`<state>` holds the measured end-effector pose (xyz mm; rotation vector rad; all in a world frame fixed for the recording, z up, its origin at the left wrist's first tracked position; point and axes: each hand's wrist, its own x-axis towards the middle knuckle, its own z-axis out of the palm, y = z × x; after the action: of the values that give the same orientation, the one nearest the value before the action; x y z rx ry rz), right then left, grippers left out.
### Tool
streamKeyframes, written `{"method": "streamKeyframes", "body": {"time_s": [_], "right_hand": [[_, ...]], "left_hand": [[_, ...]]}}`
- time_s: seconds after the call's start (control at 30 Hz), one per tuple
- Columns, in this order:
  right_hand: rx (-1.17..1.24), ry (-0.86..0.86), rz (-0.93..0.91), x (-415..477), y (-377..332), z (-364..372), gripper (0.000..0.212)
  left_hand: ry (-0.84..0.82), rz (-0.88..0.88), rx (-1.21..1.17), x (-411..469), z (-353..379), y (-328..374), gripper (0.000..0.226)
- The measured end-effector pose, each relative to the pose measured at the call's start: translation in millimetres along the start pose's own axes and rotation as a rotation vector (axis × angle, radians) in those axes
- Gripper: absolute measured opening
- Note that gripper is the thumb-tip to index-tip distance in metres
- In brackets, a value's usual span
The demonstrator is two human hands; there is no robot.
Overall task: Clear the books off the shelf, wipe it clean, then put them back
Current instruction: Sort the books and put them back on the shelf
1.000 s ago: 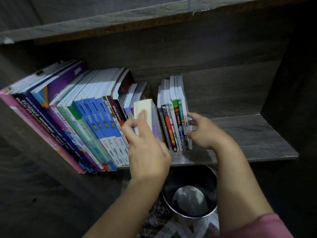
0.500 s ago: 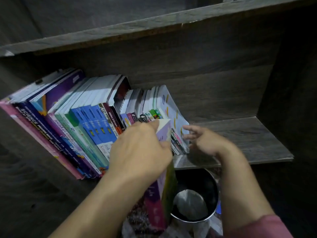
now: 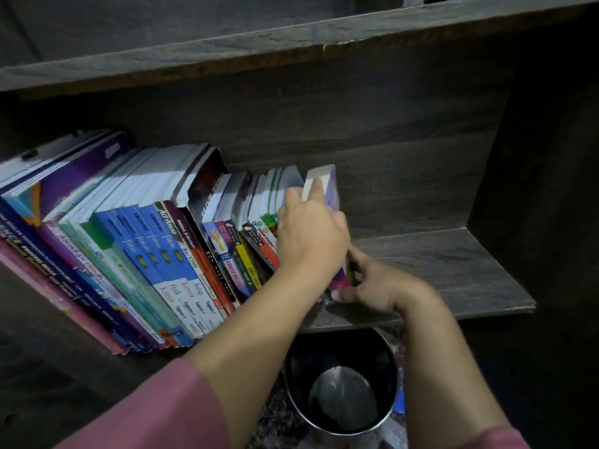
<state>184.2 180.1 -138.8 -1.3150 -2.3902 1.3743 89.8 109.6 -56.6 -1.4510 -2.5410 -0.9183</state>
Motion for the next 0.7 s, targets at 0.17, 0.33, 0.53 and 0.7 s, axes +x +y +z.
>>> {"method": "streamKeyframes", "body": {"time_s": [0.17, 0.33, 0.53, 0.7], "right_hand": [[0.098, 0.163, -0.051, 23.8, 11.8, 26.1, 0.105], [0.062, 0.218, -0.012, 25.4, -3.9, 32.9, 0.098], [0.062, 0.389, -0.150, 17.0, -39.5, 33.1, 0.097], [0.017, 0.463, -0.182, 11.7, -56.1, 37.3, 0.114]], "left_hand": [[-0.032, 0.200, -0.147, -16.7, -6.3, -20.0, 0.045], [0.351, 0.060, 0.112, -51.8, -25.2, -68.9, 0.042], [0.322, -0.071, 0.395, -50.7, -25.1, -96.0, 0.046], [0.289, -0.073, 0.477, -41.1, -17.1, -98.3, 0.050]]}}
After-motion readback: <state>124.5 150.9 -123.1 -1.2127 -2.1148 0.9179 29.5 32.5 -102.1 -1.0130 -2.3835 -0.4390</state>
